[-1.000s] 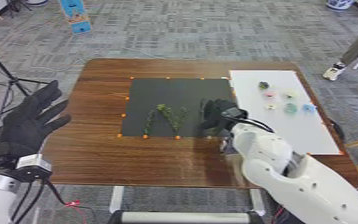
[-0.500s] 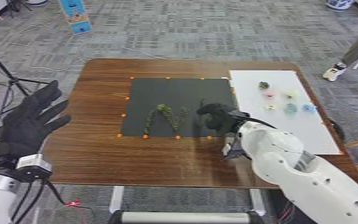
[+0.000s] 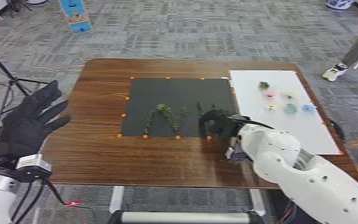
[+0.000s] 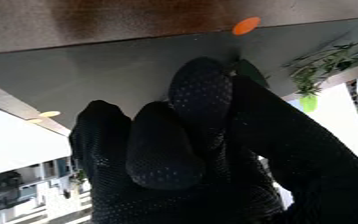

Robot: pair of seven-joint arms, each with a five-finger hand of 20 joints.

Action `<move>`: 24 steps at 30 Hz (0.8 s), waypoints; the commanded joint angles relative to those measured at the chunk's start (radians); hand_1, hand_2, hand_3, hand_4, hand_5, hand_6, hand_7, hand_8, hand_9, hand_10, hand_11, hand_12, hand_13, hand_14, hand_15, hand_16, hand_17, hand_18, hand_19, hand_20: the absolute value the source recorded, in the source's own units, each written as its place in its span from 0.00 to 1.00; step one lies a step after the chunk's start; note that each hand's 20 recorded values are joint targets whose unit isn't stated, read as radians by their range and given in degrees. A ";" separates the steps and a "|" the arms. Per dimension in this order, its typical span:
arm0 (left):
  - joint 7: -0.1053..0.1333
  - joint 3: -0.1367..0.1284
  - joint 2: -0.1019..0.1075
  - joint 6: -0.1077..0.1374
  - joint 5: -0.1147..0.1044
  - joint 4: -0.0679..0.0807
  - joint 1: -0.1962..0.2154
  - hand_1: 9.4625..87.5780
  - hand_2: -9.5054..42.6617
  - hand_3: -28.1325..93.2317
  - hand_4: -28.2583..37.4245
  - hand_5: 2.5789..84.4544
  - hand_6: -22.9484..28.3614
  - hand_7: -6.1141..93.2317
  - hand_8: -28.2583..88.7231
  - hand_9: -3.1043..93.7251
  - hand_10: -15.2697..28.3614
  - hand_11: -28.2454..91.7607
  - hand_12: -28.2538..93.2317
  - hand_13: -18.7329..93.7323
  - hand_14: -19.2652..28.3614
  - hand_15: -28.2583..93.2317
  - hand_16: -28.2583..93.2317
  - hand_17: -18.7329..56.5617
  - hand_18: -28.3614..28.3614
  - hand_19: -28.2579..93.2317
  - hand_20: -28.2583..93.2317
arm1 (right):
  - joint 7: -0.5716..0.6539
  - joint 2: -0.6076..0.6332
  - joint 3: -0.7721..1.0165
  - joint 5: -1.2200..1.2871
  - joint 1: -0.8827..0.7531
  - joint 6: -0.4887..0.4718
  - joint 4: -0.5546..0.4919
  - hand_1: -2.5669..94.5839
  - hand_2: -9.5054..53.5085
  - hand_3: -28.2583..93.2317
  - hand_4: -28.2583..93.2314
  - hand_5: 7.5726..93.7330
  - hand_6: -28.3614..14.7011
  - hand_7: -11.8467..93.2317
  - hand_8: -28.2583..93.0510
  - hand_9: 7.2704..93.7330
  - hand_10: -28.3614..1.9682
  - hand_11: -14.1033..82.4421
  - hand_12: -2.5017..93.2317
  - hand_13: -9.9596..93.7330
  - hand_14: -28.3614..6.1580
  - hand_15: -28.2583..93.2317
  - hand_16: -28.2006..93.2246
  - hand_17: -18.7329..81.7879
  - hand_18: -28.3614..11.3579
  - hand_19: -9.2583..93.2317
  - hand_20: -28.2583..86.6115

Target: Arrange flowers

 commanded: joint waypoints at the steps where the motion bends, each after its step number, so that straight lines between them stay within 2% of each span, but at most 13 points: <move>1: -0.004 -0.002 -0.007 0.006 -0.005 -0.005 0.006 0.16 0.10 0.76 0.00 0.24 0.48 0.21 0.17 0.21 0.54 0.33 0.40 0.30 0.68 0.31 0.27 0.07 0.92 0.55 0.28 | -0.027 0.055 0.021 0.001 -0.045 -0.023 -0.044 0.37 0.35 0.98 0.15 0.38 0.68 0.24 0.14 0.85 0.59 0.73 0.41 0.85 0.63 0.91 0.55 0.71 0.20 1.00 0.88; 10: 0.000 -0.006 -0.006 0.003 -0.005 -0.008 0.011 0.15 0.10 0.76 0.00 0.24 0.48 0.21 0.17 0.21 0.54 0.33 0.40 0.30 0.68 0.31 0.27 0.07 0.92 0.55 0.28 | -0.040 0.067 0.029 0.001 -0.063 -0.020 -0.066 0.37 0.35 0.98 0.14 0.38 0.68 0.24 0.14 0.85 0.59 0.72 0.41 0.85 0.62 0.91 0.55 0.71 0.20 1.00 0.88; 24: -0.008 -0.005 -0.003 -0.002 -0.006 -0.006 0.006 0.16 0.10 0.76 0.00 0.24 0.48 0.21 0.17 0.21 0.54 0.33 0.40 0.30 0.68 0.31 0.27 0.07 0.92 0.55 0.28 | -0.044 0.069 0.035 0.001 -0.074 -0.005 -0.084 0.36 0.31 0.96 0.14 0.38 0.68 0.24 0.14 0.85 0.57 0.74 0.38 0.85 0.62 0.91 0.55 0.71 0.20 1.00 0.88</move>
